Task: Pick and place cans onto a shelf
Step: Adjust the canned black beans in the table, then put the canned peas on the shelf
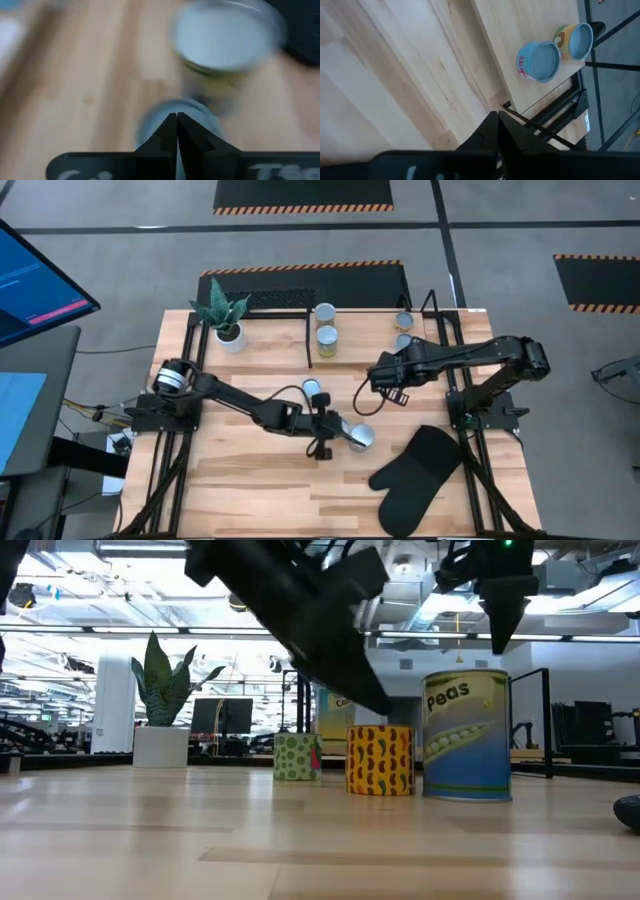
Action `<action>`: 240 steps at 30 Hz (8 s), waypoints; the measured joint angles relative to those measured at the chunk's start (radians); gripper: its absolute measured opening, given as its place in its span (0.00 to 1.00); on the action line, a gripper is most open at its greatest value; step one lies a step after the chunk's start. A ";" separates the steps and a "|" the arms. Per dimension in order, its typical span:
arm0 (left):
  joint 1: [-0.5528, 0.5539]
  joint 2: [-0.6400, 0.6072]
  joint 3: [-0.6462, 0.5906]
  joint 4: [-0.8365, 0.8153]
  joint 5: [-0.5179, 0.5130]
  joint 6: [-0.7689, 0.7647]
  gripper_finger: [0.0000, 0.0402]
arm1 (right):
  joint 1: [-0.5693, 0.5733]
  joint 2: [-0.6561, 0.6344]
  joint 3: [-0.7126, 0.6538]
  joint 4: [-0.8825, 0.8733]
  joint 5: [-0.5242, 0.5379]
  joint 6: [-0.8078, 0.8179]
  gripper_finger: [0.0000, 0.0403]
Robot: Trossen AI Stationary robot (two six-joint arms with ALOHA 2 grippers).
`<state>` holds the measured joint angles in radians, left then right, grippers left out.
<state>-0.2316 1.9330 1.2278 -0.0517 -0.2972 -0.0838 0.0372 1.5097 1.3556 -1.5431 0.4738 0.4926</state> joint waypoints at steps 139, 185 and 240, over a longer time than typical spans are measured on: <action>-0.132 -0.611 -0.491 -0.273 0.002 -0.306 0.35 | 0.172 0.276 0.075 0.565 -0.475 -0.427 0.36; -0.132 -0.611 -0.491 -0.285 -0.111 -0.294 0.35 | -0.136 0.000 0.072 0.355 -0.261 -0.399 0.01; -0.131 -0.611 -0.491 -0.338 -0.136 -0.301 0.35 | -0.562 0.440 0.615 0.221 -0.393 -0.736 0.12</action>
<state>-0.3630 1.3224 0.7368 -0.3896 -0.4335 -0.3843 -0.5245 1.9499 1.9705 -1.3219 0.0811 -0.2430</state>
